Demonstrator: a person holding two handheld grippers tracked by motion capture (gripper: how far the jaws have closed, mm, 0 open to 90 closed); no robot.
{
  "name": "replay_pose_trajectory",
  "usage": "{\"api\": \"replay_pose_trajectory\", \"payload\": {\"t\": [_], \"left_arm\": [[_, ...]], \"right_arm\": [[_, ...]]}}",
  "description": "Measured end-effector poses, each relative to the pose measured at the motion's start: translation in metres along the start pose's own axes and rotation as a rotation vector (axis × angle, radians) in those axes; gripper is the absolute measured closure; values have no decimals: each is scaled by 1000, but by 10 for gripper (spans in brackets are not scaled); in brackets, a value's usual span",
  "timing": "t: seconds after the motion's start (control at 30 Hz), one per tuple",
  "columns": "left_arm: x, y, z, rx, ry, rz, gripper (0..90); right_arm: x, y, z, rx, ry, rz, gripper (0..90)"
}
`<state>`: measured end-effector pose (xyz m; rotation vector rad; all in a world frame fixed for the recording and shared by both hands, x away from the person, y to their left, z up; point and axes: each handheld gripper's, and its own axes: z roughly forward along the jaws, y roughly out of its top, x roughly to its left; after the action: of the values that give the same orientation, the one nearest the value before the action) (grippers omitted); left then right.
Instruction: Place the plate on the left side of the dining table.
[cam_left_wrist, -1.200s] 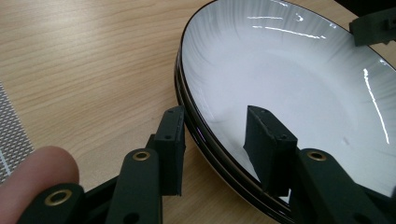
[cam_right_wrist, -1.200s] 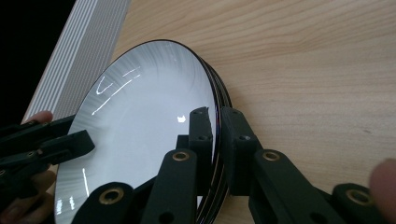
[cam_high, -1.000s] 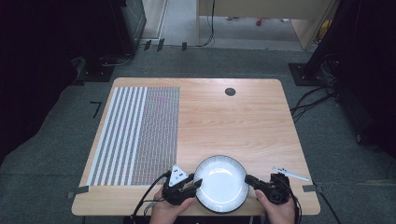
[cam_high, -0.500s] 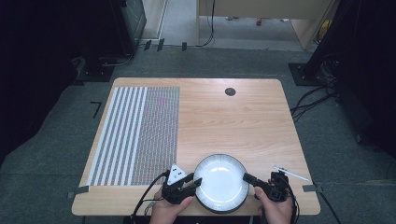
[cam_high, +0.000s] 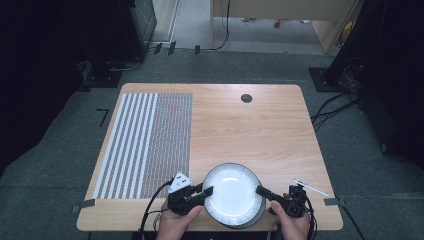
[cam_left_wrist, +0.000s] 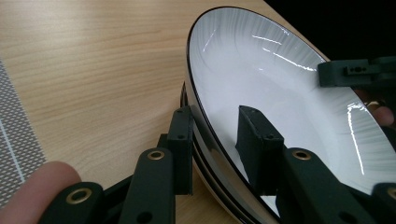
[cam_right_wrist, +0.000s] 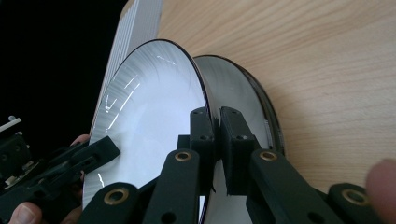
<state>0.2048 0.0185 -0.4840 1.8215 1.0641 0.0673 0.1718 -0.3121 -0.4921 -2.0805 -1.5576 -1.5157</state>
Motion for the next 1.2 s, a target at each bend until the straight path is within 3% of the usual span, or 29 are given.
{"api": "replay_pose_trajectory", "payload": {"t": [0.27,0.43,0.77,0.97,1.2], "left_arm": [[13,13,-18,-19,-4,-39,716],[26,24,-35,-47,15,-65,733],[61,47,-77,-128,67,-121,760],[84,62,-104,-153,109,-130,766],[110,68,-128,-195,136,-162,772]], "right_arm": [[27,5,5,-10,-7,-54,849],[48,10,18,-11,7,-83,849],[99,26,57,15,42,-145,851],[129,35,86,44,70,-163,852],[162,41,116,66,82,-197,852]]}}
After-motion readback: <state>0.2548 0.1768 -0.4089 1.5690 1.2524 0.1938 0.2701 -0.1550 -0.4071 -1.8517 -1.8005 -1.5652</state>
